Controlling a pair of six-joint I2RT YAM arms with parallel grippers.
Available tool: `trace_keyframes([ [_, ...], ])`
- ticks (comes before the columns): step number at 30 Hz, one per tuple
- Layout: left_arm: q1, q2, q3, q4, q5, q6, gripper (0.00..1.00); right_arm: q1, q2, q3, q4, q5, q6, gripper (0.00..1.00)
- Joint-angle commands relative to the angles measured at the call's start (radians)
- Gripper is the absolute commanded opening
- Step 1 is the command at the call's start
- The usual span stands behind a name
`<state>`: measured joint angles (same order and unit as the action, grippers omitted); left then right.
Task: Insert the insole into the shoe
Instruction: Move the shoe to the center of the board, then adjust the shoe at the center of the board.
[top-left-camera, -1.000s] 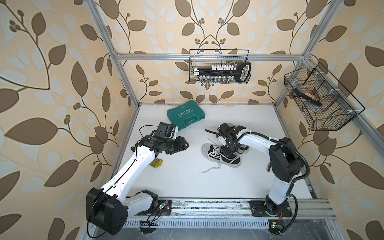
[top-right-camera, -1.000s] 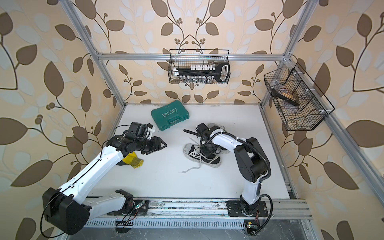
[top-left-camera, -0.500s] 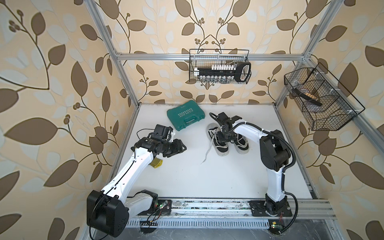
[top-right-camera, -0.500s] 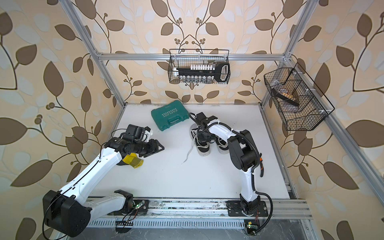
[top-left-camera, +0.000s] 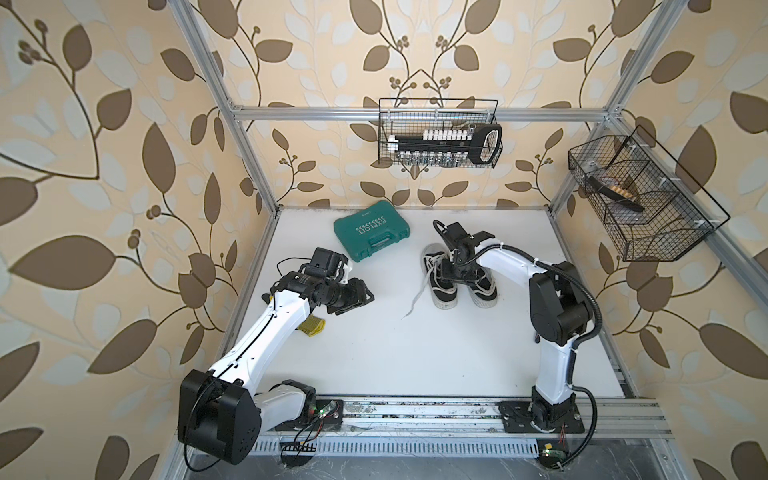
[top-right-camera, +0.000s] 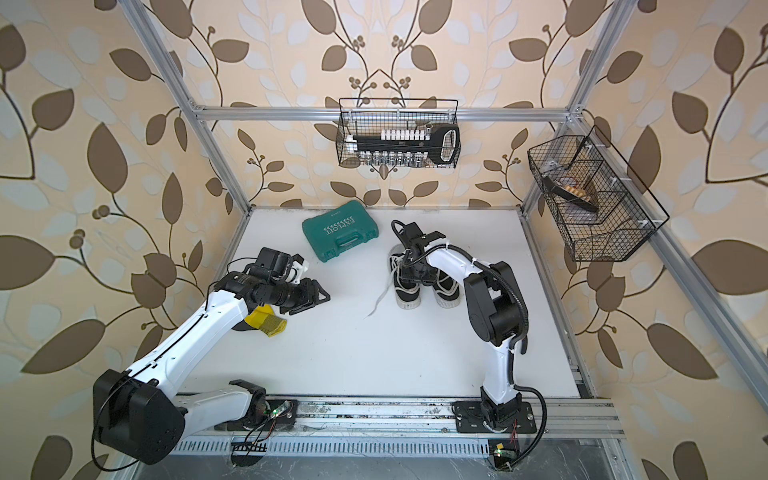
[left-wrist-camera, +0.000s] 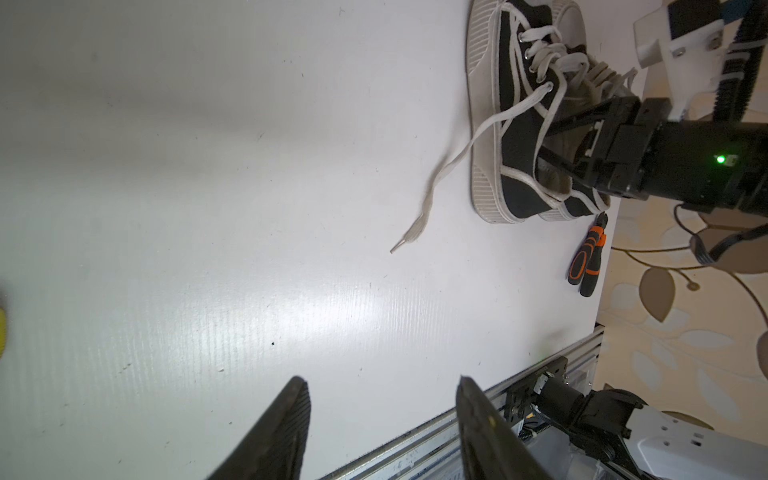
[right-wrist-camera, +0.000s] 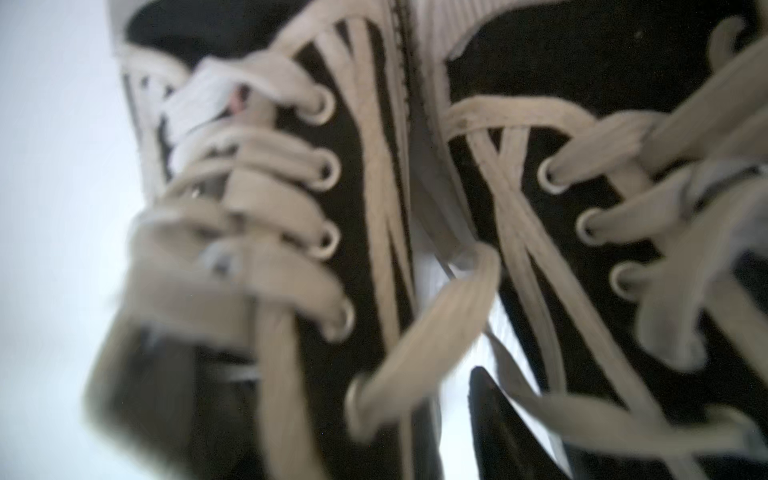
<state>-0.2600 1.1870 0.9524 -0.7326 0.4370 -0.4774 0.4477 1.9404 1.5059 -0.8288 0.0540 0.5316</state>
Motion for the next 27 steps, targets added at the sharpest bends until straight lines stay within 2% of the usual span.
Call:
trace_keyframes([
  [1,0.010,-0.014,0.041,-0.013,0.003,0.022,0.58,0.011,-0.156,-0.019,-0.090,0.065,-0.054,0.60],
  [5,0.010,-0.009,0.053,-0.018,-0.009,0.026,0.61,-0.009,-0.244,-0.063,-0.136,0.152,-0.118,0.67],
  [8,0.010,-0.003,0.060,-0.015,-0.023,0.028,0.62,-0.064,-0.246,-0.094,-0.127,0.206,-0.189,0.71],
  [11,0.010,0.013,0.074,-0.011,-0.019,0.028,0.63,-0.142,-0.190,-0.086,-0.132,0.197,-0.245,0.70],
  [14,0.010,0.034,0.085,0.010,0.000,0.023,0.62,-0.175,-0.121,-0.076,-0.126,0.186,-0.270,0.67],
  [18,0.001,0.080,0.088,0.129,0.084,-0.055,0.64,-0.202,-0.078,-0.084,-0.112,0.191,-0.272,0.64],
  [23,-0.109,0.179,0.097,0.335,0.068,-0.125,0.67,-0.242,-0.070,-0.123,-0.071,0.127,-0.278,0.59],
  [27,-0.216,0.332,0.121,0.505,0.116,-0.142,0.67,-0.242,-0.068,-0.156,-0.023,0.070,-0.307,0.59],
])
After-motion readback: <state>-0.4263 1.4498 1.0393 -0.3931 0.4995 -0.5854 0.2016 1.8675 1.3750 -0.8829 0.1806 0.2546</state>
